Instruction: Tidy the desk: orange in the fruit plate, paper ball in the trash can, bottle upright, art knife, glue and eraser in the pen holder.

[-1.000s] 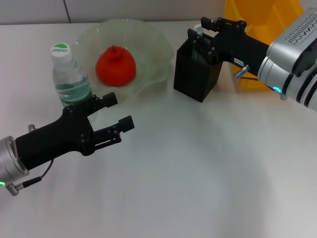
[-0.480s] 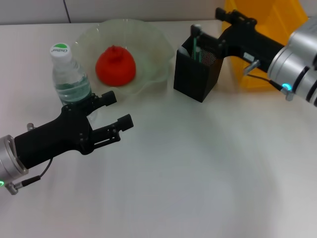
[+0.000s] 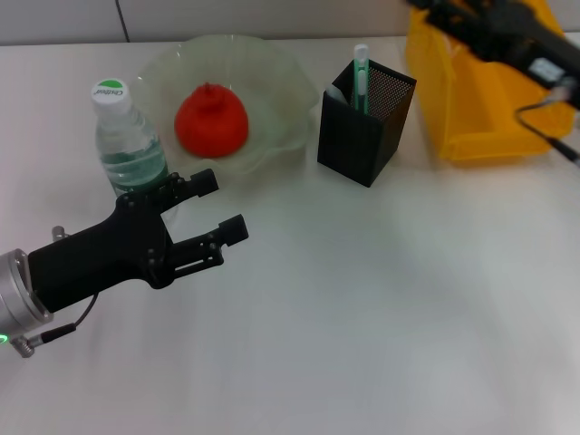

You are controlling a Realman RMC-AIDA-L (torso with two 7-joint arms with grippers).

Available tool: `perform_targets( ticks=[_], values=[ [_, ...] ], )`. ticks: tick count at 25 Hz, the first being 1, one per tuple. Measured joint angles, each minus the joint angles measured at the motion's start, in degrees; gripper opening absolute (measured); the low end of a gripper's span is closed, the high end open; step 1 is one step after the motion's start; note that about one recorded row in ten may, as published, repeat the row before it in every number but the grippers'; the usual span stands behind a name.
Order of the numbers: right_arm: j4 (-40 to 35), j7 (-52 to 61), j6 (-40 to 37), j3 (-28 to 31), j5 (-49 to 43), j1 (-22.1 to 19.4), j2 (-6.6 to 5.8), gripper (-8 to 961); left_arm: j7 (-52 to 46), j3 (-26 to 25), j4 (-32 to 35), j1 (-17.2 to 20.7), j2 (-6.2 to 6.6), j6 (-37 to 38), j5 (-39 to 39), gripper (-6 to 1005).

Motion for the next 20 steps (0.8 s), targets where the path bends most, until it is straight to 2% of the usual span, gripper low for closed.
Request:
perform_targets(
  ticks=[4, 7, 8, 9, 10, 11, 14, 17, 20],
  values=[
    [0.2, 7.2, -16.0, 13.7, -14.0, 1.8, -0.4, 775, 0.9, 0.5, -0.2, -0.1, -0.03, 0.8, 0.1, 837],
    [0.3, 10.3, -25.9, 21.5, -26.0, 3.7, -1.37, 775, 1.0, 1.5, -0.1, -0.2, -0.03, 1.0, 0.2, 837],
    [0.4, 10.6, -30.0, 24.3, -32.8, 4.4, -2.11, 775, 1.1, 2.6, -0.1, -0.4, -0.03, 1.0, 0.2, 837],
    [0.4, 10.6, -30.0, 24.3, -32.8, 4.4, -2.11, 775, 1.1, 2.6, -0.1, -0.4, -0.03, 1.0, 0.2, 837],
    [0.5, 10.1, -32.4, 25.7, -39.2, 4.7, -2.62, 775, 1.2, 4.1, -0.1, -0.5, -0.01, 1.0, 0.2, 837],
    [0.5, 10.1, -32.4, 25.7, -39.2, 4.7, -2.62, 775, 1.2, 4.1, -0.1, -0.5, -0.01, 1.0, 0.2, 837],
    [0.2, 7.9, -33.5, 25.9, -46.9, 4.6, -2.95, 775, 1.3, 5.9, 0.2, -0.6, 0.09, 1.0, 0.2, 837],
    [-0.9, 4.0, -33.8, 25.8, -53.6, 4.4, -2.8, 774, 1.3, 7.5, 1.2, -0.7, 0.19, 0.5, 0.4, 838],
    [-2.6, -0.5, -33.7, 26.1, -56.3, 3.8, -2.42, 774, 0.8, 8.3, 2.2, -1.1, 0.27, -0.1, 2.1, 838]
  ],
)
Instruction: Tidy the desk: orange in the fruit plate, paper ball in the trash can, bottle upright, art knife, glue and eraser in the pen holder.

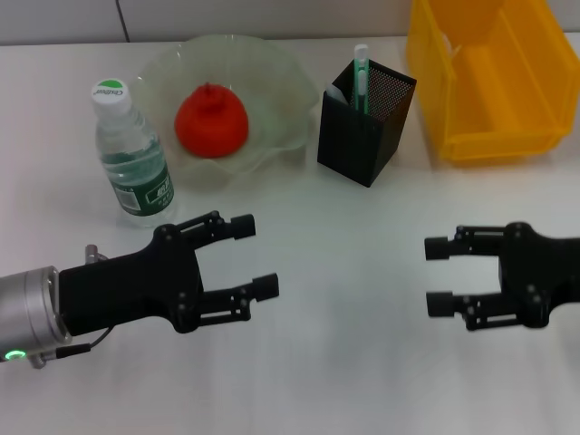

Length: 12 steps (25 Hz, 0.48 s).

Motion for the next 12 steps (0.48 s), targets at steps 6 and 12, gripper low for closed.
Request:
perform_targets(
  ticks=[6, 12],
  values=[
    [-1.6, -4.7, 0.7, 0.3, 0.1, -1.5, 0.8, 774, -1.3, 0.0, 0.1, -1.3, 0.38, -0.6, 2.3, 838],
    [-2.3, -5.1, 1.0, 1.0, 0.0, -1.6, 1.11, 773, -1.4, 0.0, 0.1, -1.6, 0.4, -0.6, 2.7, 837]
  ],
)
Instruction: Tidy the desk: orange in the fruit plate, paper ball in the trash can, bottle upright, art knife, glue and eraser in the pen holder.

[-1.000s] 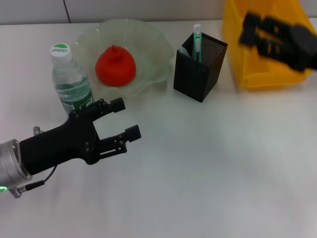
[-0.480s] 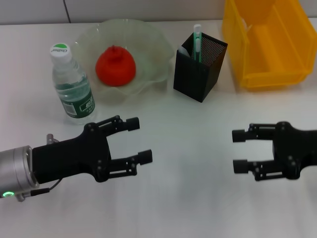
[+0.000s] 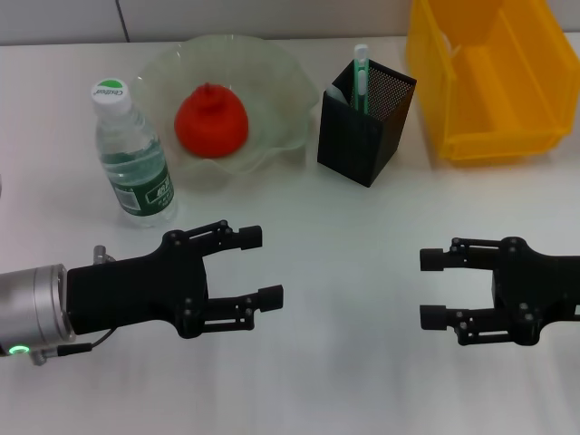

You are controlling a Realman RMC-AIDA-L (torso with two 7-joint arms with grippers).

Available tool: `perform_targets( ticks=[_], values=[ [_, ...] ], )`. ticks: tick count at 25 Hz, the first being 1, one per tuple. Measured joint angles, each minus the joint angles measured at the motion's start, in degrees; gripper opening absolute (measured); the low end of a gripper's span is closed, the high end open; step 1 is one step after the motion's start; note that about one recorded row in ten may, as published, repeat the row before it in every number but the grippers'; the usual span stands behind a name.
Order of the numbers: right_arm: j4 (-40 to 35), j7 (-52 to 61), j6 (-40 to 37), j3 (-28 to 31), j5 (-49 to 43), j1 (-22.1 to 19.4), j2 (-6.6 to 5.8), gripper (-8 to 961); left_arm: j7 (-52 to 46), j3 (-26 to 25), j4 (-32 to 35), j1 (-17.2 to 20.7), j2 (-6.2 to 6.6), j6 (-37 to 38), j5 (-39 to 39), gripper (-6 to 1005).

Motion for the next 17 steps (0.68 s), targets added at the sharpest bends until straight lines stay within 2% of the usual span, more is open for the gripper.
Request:
perform_targets(
  ticks=[17],
  values=[
    [-0.1, -0.2, -0.4, 0.2, -0.2, 0.1, 0.12, 773, 0.1, 0.0, -0.2, 0.0, -0.41, -0.2, 0.6, 838]
  ],
)
